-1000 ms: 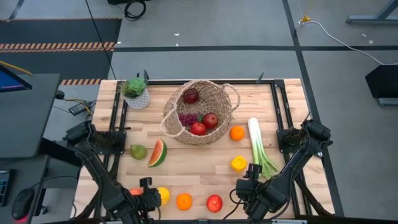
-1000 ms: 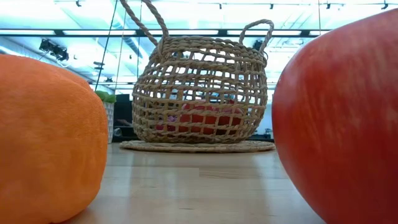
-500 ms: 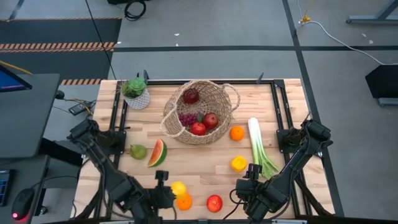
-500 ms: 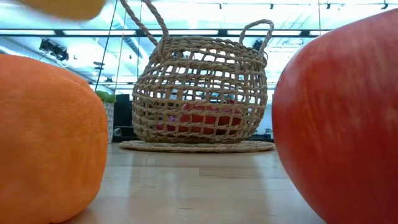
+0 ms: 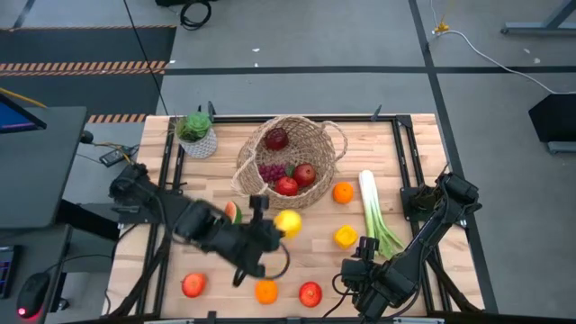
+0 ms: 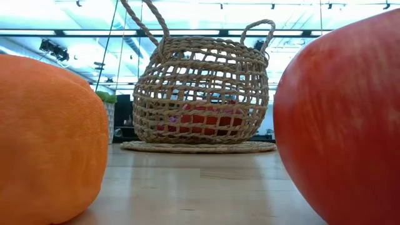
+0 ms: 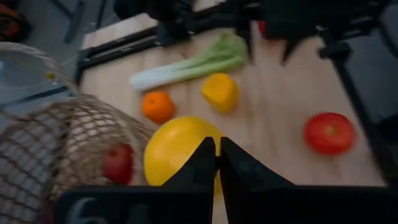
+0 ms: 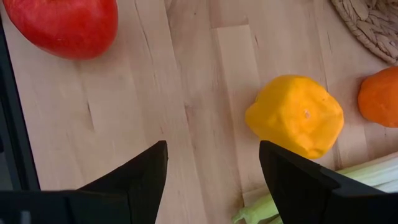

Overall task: Build produce basket
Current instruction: Put the pear into the basket, then put the green pear into the basket

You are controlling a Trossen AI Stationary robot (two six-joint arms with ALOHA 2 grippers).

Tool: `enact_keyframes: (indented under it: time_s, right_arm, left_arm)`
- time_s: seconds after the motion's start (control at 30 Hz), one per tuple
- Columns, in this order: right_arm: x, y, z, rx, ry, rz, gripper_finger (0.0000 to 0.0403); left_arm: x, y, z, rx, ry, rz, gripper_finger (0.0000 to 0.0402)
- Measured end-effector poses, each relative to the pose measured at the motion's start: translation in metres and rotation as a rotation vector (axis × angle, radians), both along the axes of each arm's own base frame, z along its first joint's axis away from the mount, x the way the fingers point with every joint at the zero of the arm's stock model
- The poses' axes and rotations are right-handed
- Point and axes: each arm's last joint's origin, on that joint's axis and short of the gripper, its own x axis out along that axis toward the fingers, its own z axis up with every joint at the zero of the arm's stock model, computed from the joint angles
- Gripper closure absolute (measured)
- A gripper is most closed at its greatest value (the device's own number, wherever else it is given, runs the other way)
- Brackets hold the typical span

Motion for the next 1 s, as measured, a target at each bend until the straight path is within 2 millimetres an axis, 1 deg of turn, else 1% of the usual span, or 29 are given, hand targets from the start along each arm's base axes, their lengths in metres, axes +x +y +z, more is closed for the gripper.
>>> enact_keyframes:
  time_s: [0.1,0.3,0.43,0.53,0.63,0.73,0.87,1.0]
  right_arm:
    - [0.000,0.000,0.000,-0.005,-0.005,0.000,0.0144]
    - [0.001,0.000,0.000,-0.015,-0.016,0.000,0.0144]
    - [0.001,0.000,0.000,-0.014,-0.016,-0.001,0.0144]
    - [0.001,0.000,0.000,-0.014,-0.016,0.000,0.0144]
    - [0.000,0.000,0.000,-0.015,-0.016,0.000,0.0144]
    - [0.000,0.000,0.000,-0.014,-0.016,0.000,0.0144]
    - [0.000,0.000,0.000,-0.014,-0.016,-0.002,0.0144]
    - [0.000,0.000,0.000,-0.014,-0.016,-0.003,0.0144]
  left_arm:
    - [0.010,0.022,0.004,0.038,0.000,0.030,0.0389]
    - [0.027,0.072,0.003,0.074,0.026,0.152,0.0389]
    - [0.034,0.104,0.002,0.081,0.041,0.247,0.0389]
    - [0.036,0.121,0.002,0.080,0.044,0.295,0.0388]
    - [0.037,0.130,0.001,0.059,0.050,0.332,0.0377]
    - [0.035,0.133,-0.001,0.044,0.074,0.359,0.0355]
    - [0.031,0.134,-0.004,0.034,0.116,0.384,0.0319]
    - [0.029,0.131,-0.005,0.029,0.120,0.384,0.0285]
